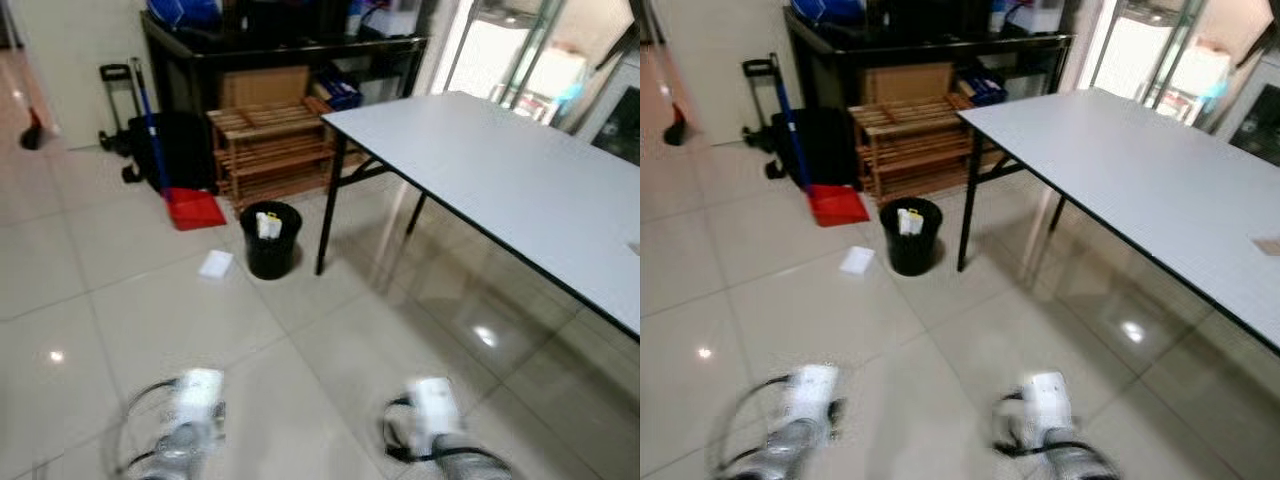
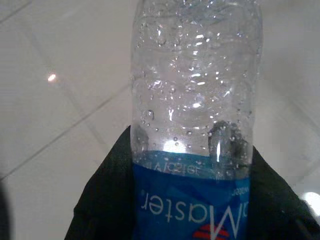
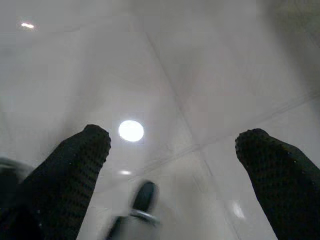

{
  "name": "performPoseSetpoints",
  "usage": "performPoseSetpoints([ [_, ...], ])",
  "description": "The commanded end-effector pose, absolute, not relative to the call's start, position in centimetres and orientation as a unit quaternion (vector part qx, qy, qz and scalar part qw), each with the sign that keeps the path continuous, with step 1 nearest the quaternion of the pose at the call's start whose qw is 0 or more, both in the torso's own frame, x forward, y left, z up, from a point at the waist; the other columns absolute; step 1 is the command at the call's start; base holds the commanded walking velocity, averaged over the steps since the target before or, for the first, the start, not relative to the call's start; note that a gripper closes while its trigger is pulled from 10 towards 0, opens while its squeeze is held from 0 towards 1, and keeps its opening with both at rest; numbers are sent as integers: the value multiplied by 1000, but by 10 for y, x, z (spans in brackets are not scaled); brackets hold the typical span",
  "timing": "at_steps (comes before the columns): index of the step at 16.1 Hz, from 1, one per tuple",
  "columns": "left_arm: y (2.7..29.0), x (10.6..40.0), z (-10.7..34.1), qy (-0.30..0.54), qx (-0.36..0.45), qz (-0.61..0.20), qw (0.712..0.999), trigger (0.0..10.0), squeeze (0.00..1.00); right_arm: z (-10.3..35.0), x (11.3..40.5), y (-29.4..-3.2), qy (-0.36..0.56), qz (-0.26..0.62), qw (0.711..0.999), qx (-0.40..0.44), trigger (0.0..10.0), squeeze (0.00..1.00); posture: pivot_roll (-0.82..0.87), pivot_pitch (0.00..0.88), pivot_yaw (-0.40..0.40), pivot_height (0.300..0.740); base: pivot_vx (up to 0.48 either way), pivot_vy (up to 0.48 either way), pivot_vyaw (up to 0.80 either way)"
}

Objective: Picking trash to rubbish bin

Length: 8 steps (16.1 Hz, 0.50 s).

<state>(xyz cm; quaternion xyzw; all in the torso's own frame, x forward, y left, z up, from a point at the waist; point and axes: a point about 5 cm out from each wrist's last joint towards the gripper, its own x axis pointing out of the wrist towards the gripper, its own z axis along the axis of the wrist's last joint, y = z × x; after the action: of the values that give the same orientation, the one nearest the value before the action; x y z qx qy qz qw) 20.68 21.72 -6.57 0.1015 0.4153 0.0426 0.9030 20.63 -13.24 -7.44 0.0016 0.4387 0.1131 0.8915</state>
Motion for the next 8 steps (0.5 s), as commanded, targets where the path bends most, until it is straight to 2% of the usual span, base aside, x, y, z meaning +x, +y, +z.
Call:
performPoseSetpoints([
  [1,199,214,-65,407,90,25,909,10000,0,-74,207,-153,440,88,893,-9,10000,0,25,9,-87,740,394,0,0],
  [6,200,210,-67,411,88,28,907,10000,0,-74,207,-150,440,100,892,-18,10000,0,21,15,-90,740,392,0,0],
  [8,200,211,-67,411,86,28,907,10000,0,-74,207,-149,439,110,891,-25,10000,0,23,15,-91,740,396,0,800],
])
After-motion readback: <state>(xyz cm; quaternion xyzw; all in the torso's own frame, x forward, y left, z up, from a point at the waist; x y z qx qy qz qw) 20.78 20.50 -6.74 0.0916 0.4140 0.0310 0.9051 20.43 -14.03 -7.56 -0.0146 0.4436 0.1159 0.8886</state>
